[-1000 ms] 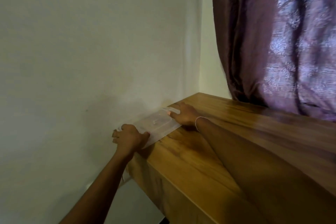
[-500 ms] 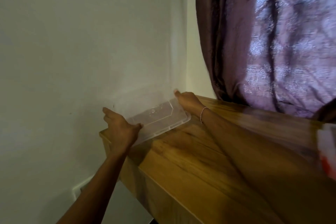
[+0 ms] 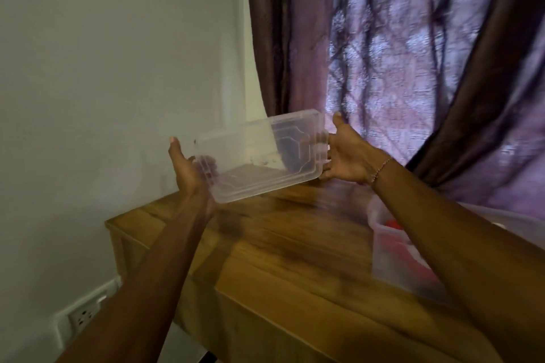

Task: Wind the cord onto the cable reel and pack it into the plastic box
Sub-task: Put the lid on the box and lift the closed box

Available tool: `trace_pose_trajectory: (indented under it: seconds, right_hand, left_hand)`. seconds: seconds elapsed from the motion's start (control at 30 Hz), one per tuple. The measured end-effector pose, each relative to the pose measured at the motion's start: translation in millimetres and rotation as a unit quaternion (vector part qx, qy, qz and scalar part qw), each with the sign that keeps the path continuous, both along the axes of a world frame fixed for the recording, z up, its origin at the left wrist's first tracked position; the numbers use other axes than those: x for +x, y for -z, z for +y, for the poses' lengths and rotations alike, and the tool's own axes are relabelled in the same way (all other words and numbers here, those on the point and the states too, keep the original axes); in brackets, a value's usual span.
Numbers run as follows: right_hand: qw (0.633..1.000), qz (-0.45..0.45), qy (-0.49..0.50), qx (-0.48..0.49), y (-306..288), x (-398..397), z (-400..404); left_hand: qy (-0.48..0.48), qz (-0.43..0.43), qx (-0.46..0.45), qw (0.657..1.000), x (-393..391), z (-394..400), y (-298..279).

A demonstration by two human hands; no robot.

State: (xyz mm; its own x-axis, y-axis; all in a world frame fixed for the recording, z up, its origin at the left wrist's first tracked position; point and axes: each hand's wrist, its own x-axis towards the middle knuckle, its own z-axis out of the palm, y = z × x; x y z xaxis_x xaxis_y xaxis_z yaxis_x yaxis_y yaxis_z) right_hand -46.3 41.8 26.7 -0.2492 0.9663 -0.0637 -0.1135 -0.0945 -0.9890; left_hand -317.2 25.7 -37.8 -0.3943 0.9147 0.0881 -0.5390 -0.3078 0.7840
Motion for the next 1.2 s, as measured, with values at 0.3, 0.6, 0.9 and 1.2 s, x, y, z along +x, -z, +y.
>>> trace_pose_trajectory:
  seconds: [0.3,0.6,0.9,1.2]
  right_hand:
    - [0.983,0.115,0.143,0.006,-8,74,-65]
    - [0.978,-0.011,0.196,0.076,-1,153,-125]
    - [0.838,-0.305,0.42,0.167,35,205,-166]
    - [0.805,-0.436,0.394,0.083,62,220,-174]
  left_hand:
    - [0.131,-0.111,0.069,0.983,80,-6,-21]
    - [0.43,0.083,-0.016,0.899,153,-28,-38]
    - [0.271,0.375,-0.054,0.885,245,-34,-30]
    - [0.257,0.541,-0.036,0.8,267,-13,-9]
